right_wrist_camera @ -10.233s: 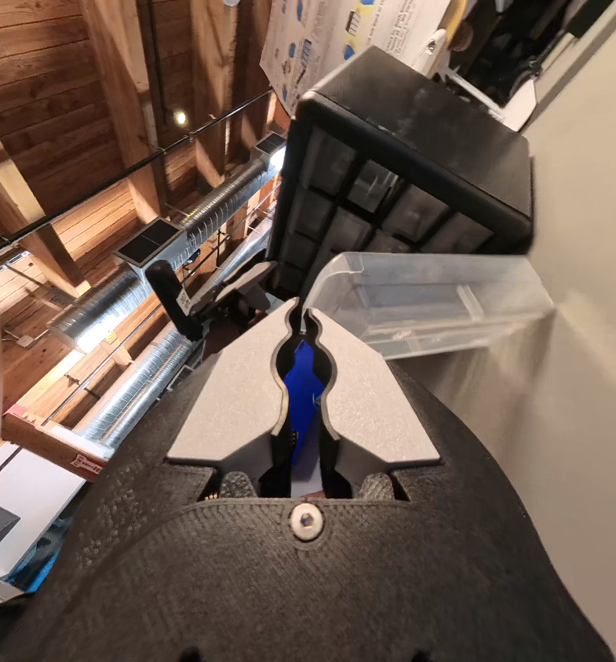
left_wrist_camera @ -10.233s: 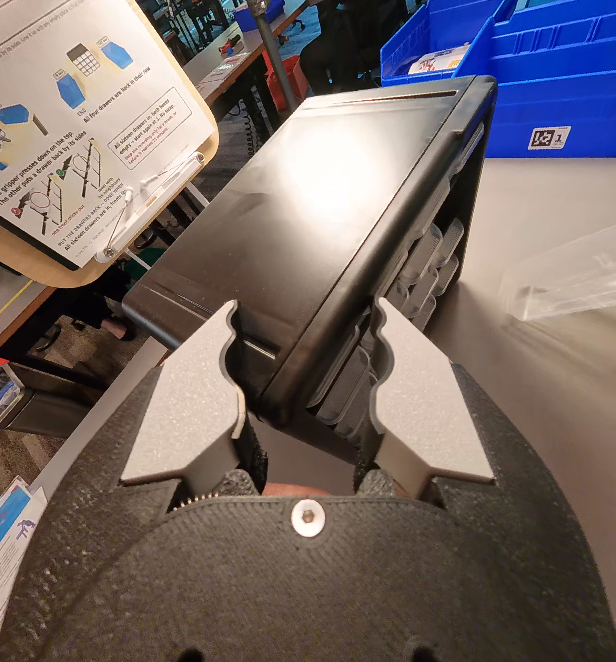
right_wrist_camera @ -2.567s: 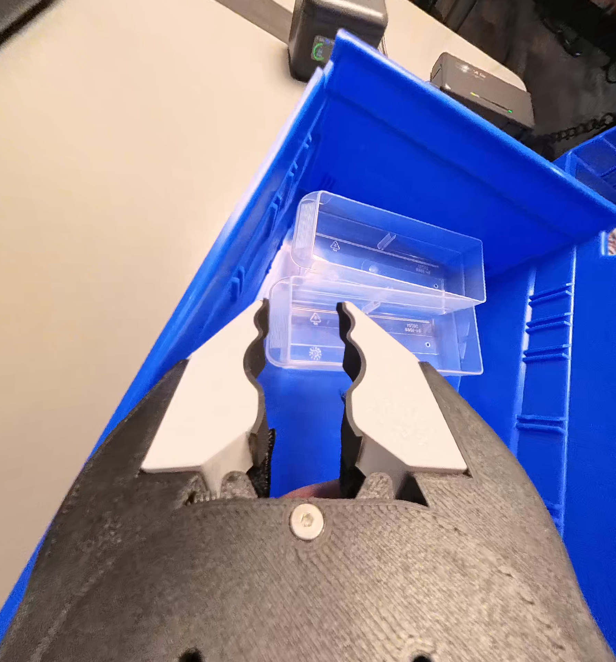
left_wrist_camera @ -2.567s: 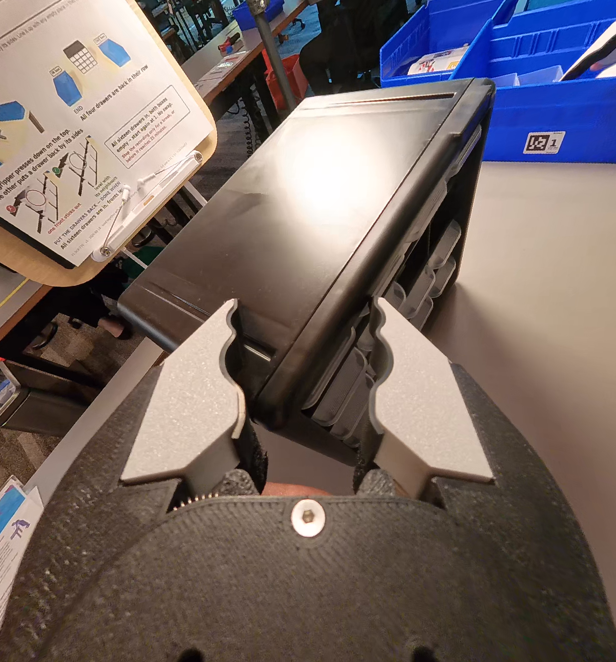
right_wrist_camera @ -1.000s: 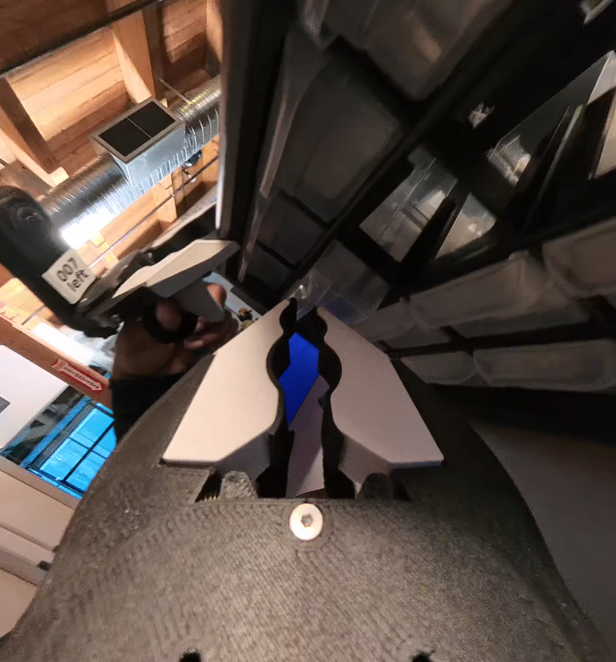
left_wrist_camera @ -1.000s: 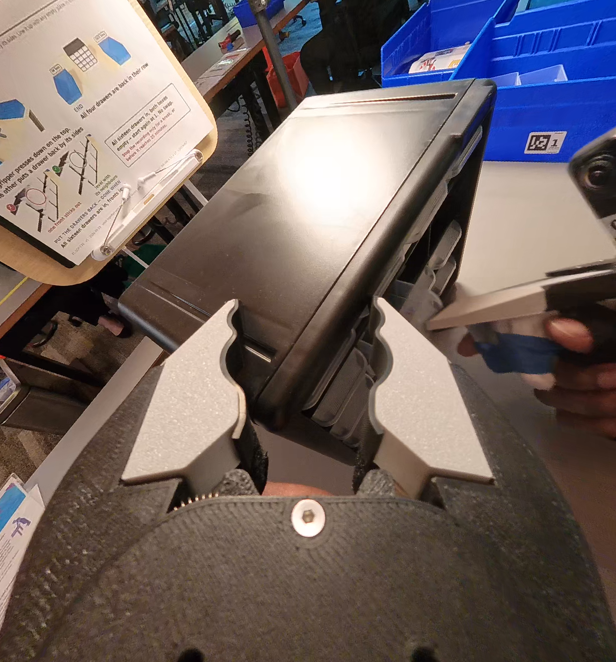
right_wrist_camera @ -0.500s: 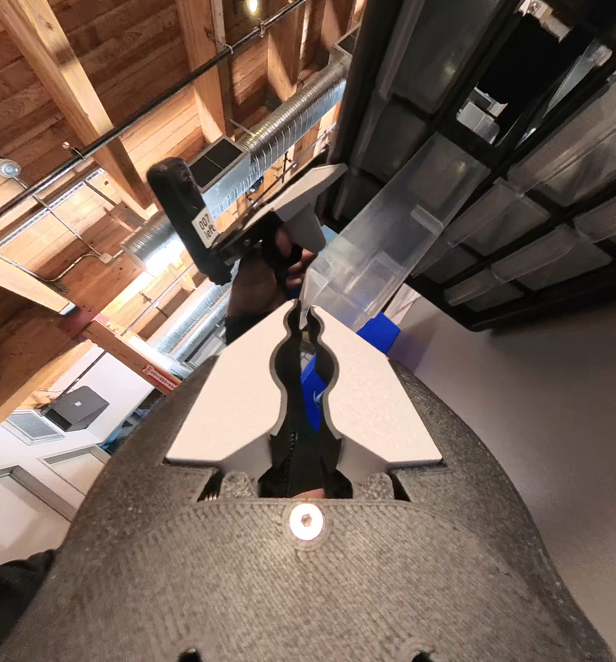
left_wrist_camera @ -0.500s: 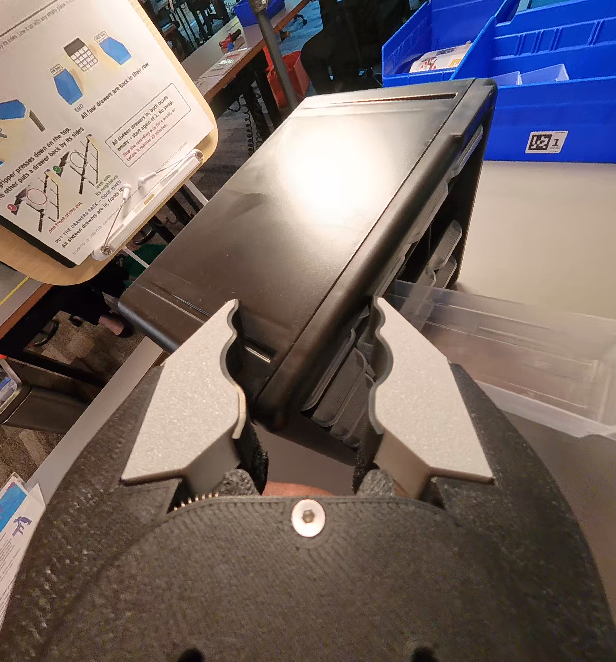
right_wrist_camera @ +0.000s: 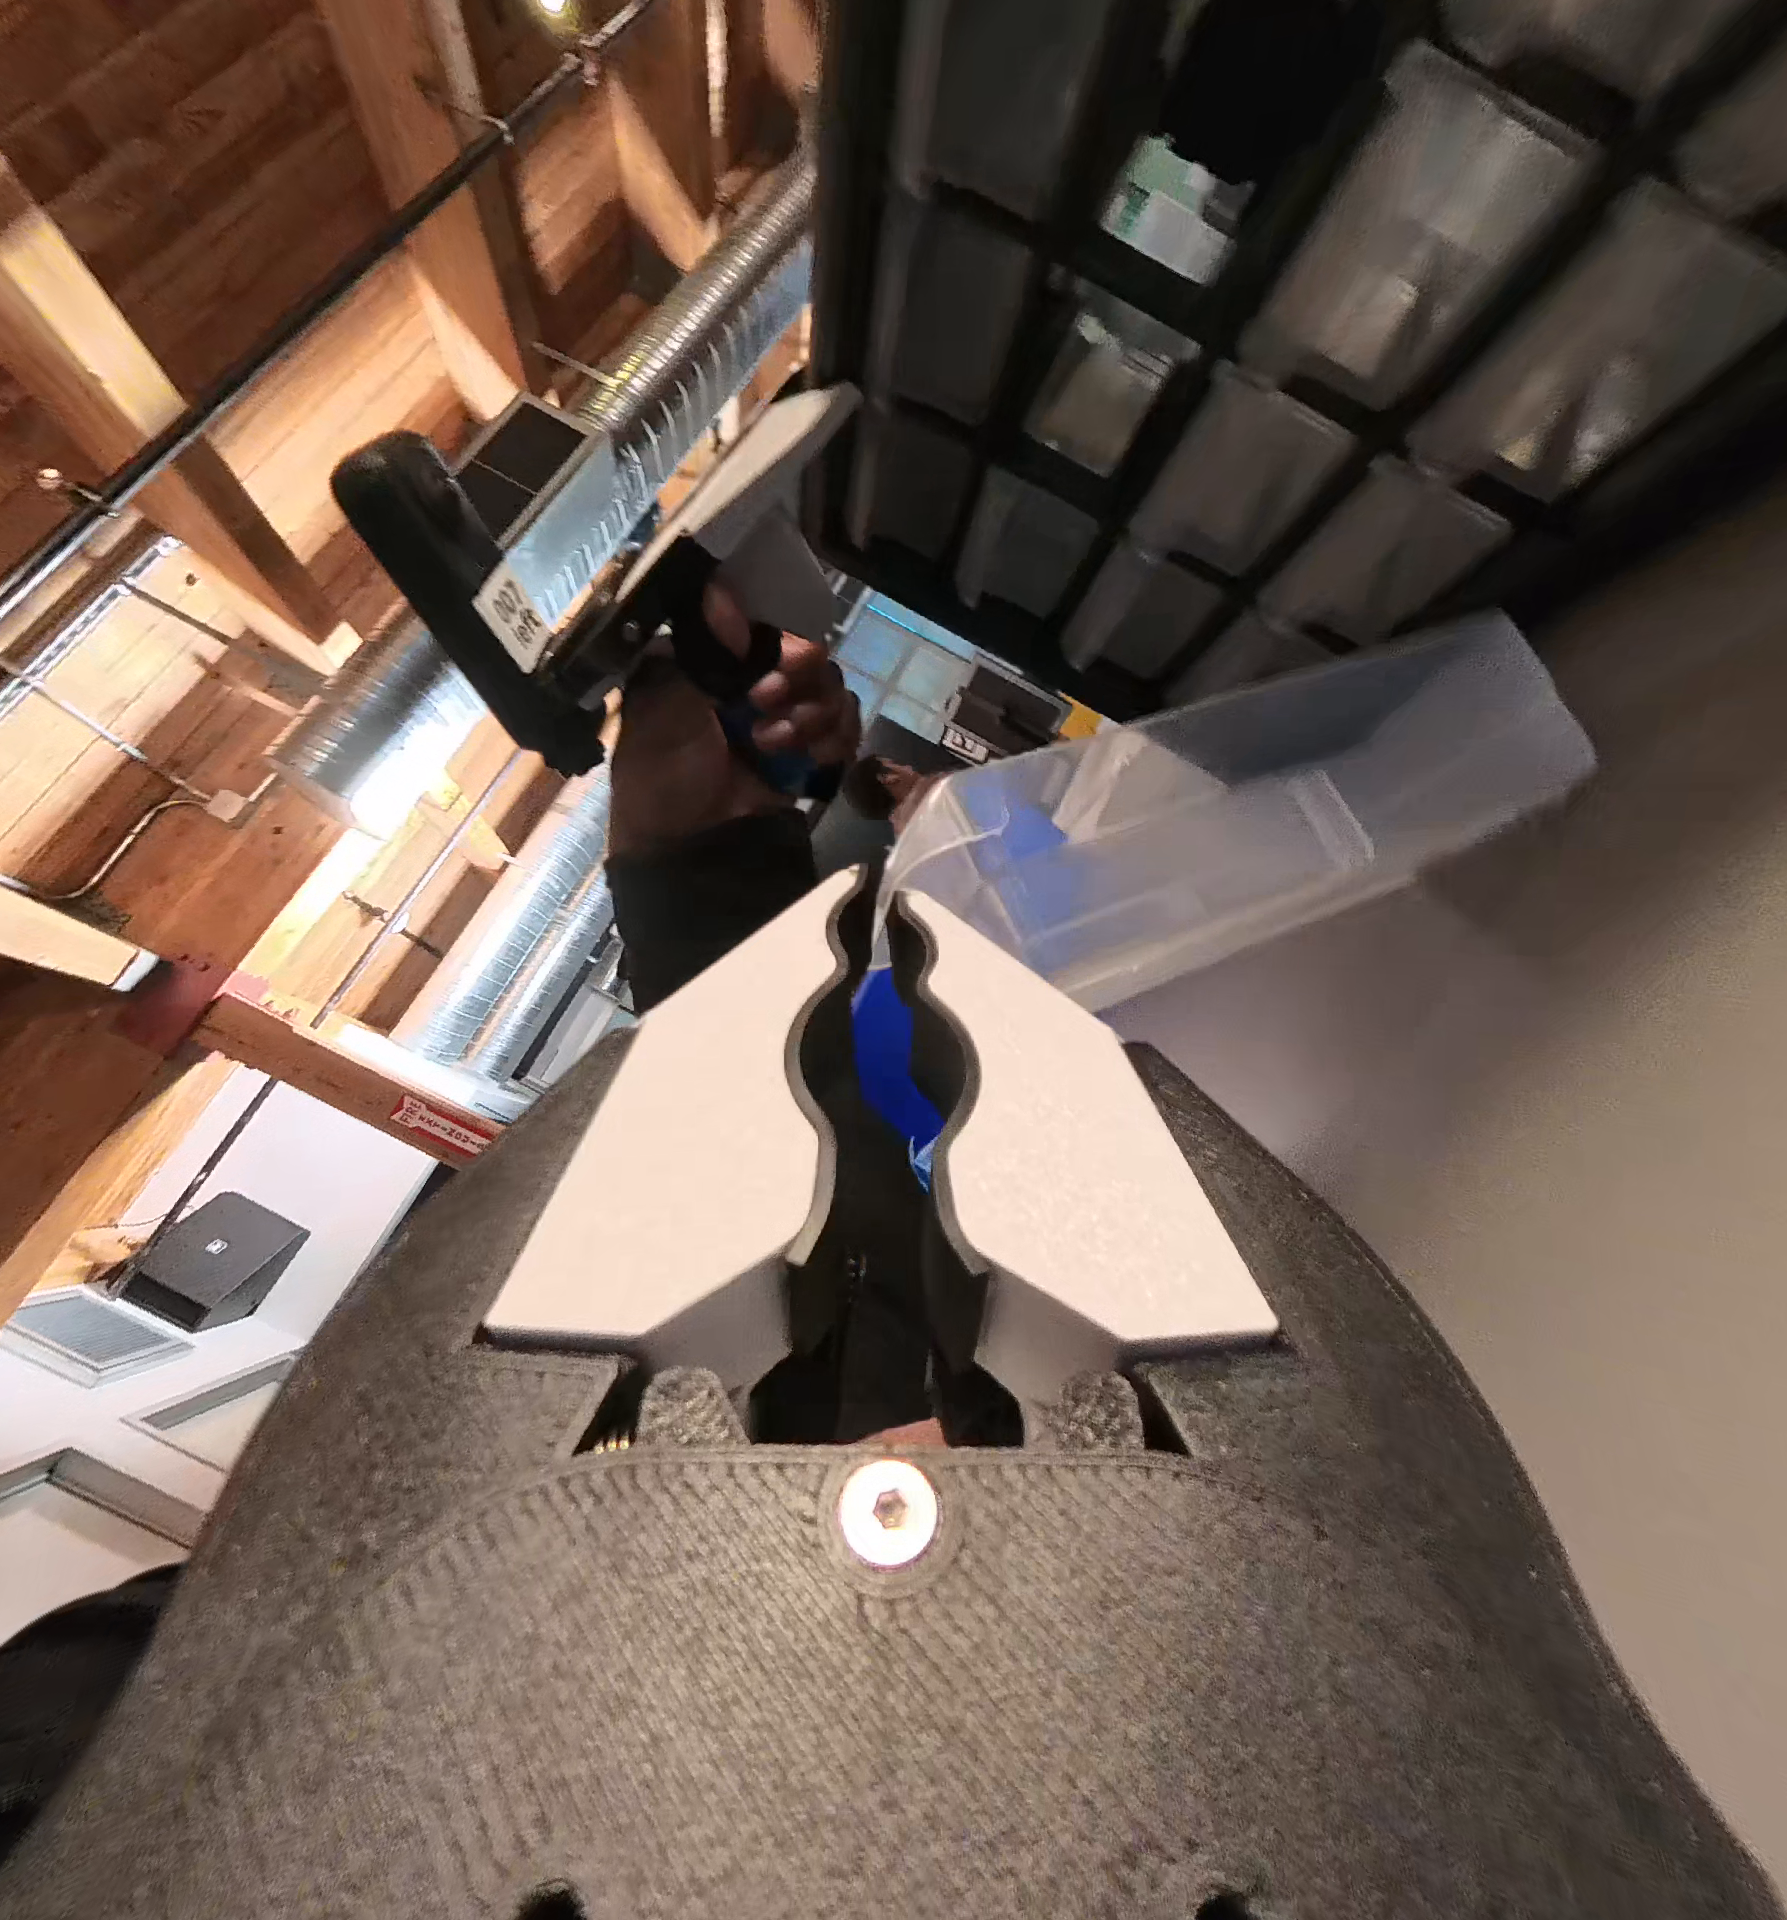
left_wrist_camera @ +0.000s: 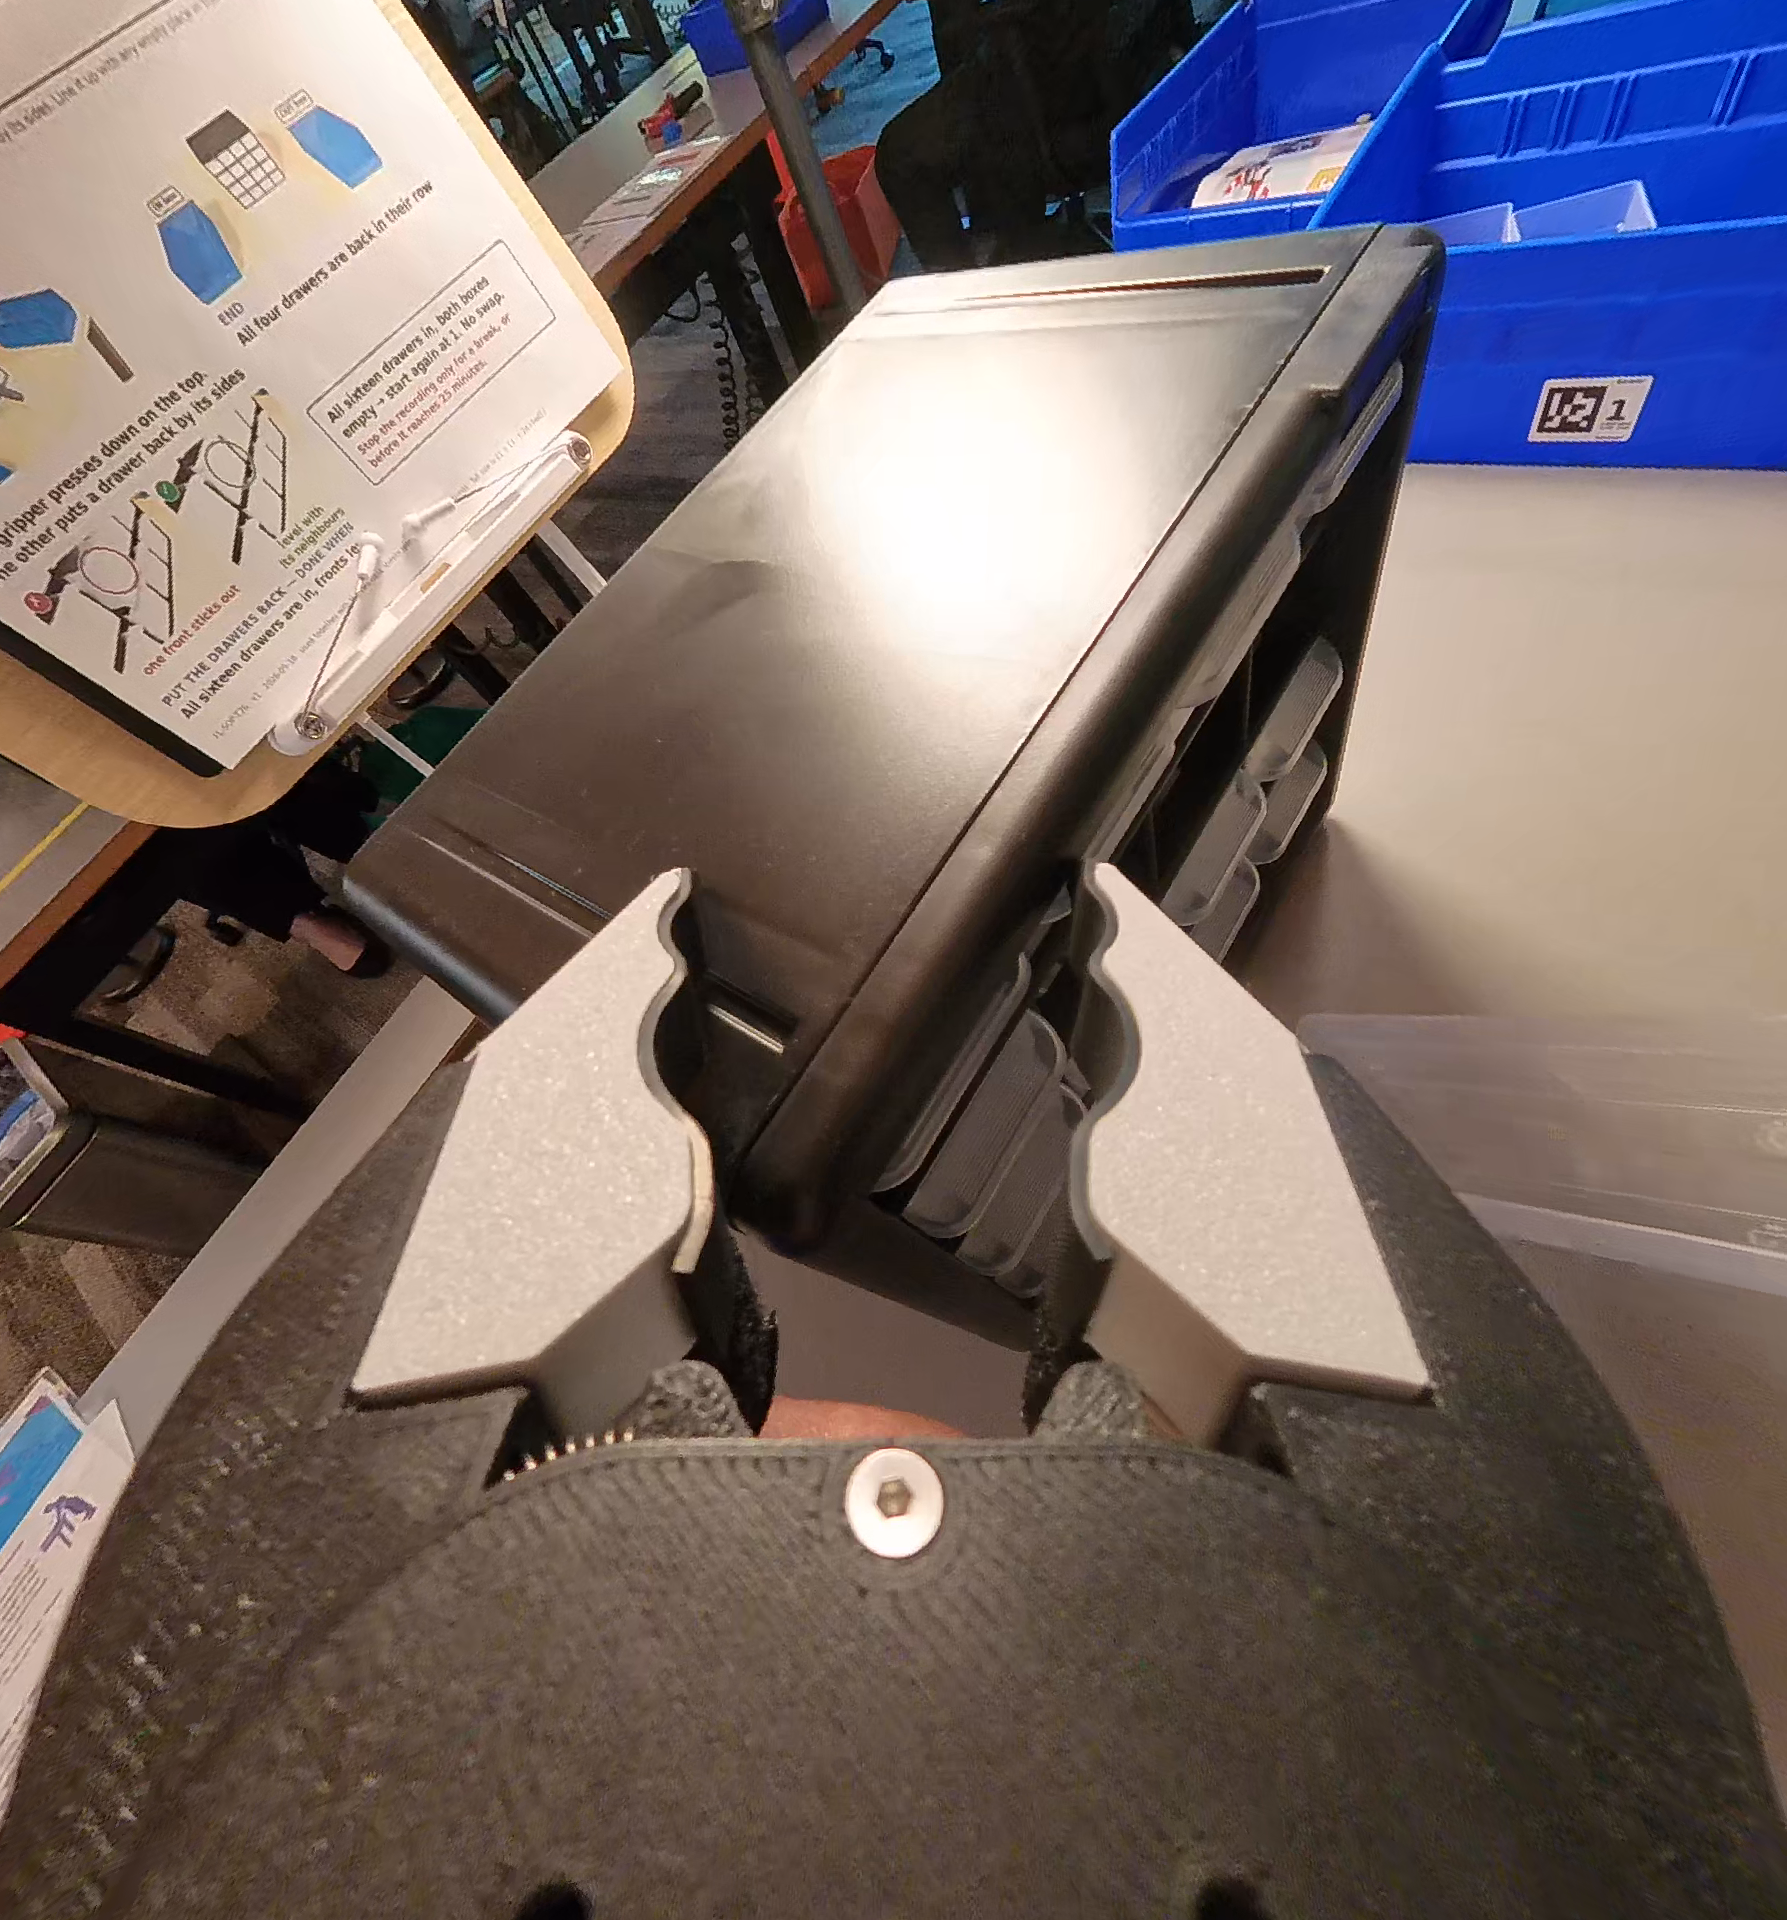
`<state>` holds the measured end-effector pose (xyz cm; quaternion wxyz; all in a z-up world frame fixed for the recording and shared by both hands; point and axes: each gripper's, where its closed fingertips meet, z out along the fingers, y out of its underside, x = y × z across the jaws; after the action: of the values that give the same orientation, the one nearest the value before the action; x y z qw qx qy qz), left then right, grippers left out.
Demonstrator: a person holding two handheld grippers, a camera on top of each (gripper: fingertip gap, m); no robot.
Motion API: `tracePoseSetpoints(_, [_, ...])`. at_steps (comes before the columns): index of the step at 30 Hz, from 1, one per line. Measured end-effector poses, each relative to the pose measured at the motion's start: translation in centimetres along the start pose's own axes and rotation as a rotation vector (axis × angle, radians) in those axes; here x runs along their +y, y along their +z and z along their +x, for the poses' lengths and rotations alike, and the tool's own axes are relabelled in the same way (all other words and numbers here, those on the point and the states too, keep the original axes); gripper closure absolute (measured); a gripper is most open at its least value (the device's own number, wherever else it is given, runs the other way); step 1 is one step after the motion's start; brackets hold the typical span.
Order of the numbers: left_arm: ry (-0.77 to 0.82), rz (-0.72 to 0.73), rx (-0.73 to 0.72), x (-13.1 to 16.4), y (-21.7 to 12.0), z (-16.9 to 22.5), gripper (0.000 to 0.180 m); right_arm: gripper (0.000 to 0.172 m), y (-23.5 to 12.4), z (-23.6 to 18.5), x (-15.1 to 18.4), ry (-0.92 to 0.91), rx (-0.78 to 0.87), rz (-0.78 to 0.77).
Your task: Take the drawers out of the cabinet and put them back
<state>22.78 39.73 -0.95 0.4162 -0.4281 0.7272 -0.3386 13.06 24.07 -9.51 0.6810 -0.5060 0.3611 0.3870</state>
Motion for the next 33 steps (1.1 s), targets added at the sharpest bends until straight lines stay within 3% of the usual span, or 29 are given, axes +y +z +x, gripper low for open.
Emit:
tracePoseSetpoints(5, [0.001, 0.000, -0.002, 0.0, 0.0, 0.0, 0.110, 0.163, -2.6, 2.2, 2.8, 0.046, 0.157, -0.128])
tracePoseSetpoints(9, [0.003, -0.002, -0.004, 0.0, 0.0, 0.0, 0.110, 0.140, -4.5, 2.1, 6.1, 0.126, 0.154, -0.312])
tracePoseSetpoints(12, [0.003, -0.003, -0.004, 0.0, 0.0, 0.0, 0.110, 0.139, -6.0, 1.7, 7.8, 0.065, 0.153, -0.430])
tracePoseSetpoints(16, [0.005, -0.006, -0.006, 0.0, 0.0, 0.1, 0.109, 0.139, -6.4, -0.1, 7.4, -0.256, 0.077, -0.520])
tracePoseSetpoints(21, [0.007, -0.009, -0.008, 0.0, 0.0, 0.1, 0.108, 0.139, -4.9, 0.9, 3.9, -1.084, 0.171, -0.585])
tracePoseSetpoints(24, [0.007, -0.009, -0.005, 0.0, 0.0, 0.2, 0.108, 0.134, -4.4, 2.3, 4.5, -1.428, 0.192, -0.727])
tracePoseSetpoints(27, [0.006, -0.008, -0.002, 0.0, 0.0, 0.2, 0.108, 0.127, -4.0, 3.2, 5.8, -1.501, 0.171, -0.831])
tracePoseSetpoints(30, [0.004, -0.005, 0.001, 0.0, 0.0, 0.1, 0.108, 0.109, -3.8, 4.3, 6.6, -1.475, 0.173, -0.922])
tracePoseSetpoints(33, [0.004, -0.003, 0.004, 0.0, 0.0, 0.1, 0.108, 0.107, -3.7, 5.2, 7.0, -1.513, 0.177, -0.984])
